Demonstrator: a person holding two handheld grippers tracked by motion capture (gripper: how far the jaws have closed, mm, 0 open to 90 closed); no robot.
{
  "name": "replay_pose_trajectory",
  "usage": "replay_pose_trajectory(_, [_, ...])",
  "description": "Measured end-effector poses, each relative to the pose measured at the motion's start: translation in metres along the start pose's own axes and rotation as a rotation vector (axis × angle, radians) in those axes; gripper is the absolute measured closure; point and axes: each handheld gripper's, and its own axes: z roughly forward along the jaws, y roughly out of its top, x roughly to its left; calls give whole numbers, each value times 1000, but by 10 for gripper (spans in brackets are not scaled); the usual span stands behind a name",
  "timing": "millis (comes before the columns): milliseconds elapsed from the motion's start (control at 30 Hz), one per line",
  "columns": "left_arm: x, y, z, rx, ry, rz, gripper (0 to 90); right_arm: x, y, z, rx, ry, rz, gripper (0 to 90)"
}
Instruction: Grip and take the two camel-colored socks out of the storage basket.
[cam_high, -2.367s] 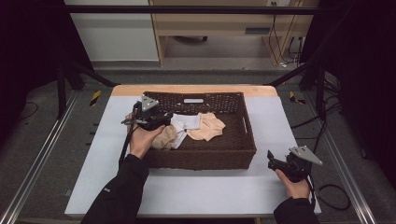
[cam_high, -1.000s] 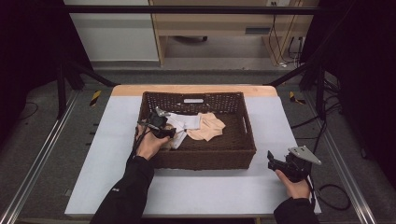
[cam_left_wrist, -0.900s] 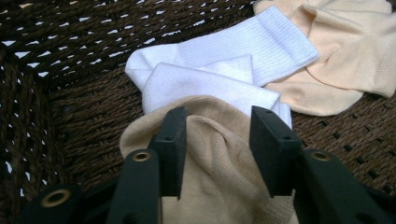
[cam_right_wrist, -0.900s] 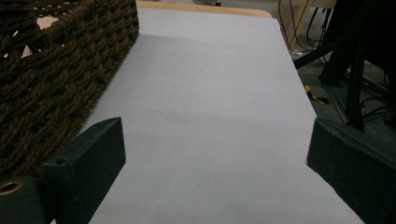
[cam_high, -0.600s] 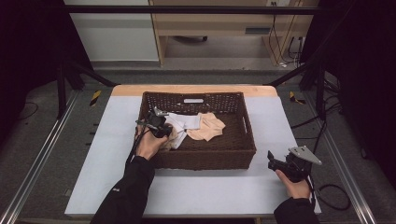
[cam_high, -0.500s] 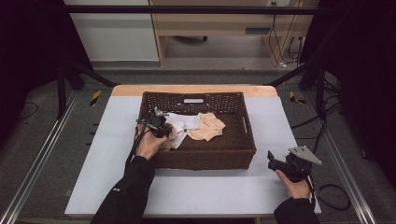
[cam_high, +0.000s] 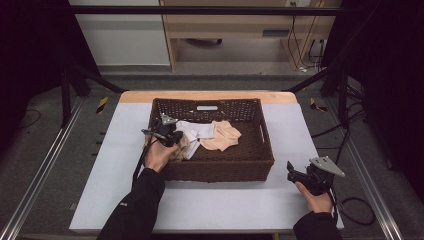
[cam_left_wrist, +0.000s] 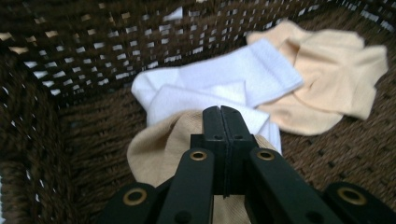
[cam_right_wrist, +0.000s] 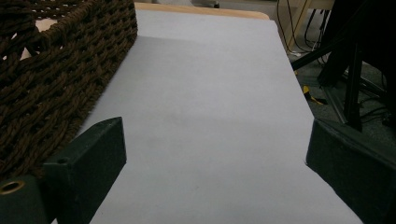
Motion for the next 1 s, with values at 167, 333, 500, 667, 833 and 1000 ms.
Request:
replay_pose_trajectory(167, [0,10,-5,-75,-71,-45,894,0,0,1,1,-3,-5,52])
replay_pose_trajectory(333, [-9,26,0,-75,-88,-16,893,0,0,1,6,-5,-3,52])
replay_pose_trajectory(500, [-22,32,18,-30,-81,14,893,1,0,1,1,-4,-8,52])
replay_pose_trajectory(667, [-22,30,27,25,-85,32,884,1,0,2,2,0,-12,52])
replay_pose_trajectory(833, [-24,25,32,73,-53,74,637,2,0,0,-2,1,-8,53])
replay_pose_trajectory(1000, [-26,23,27,50,-37,79,411,1,0,1,1,-2,-14,53])
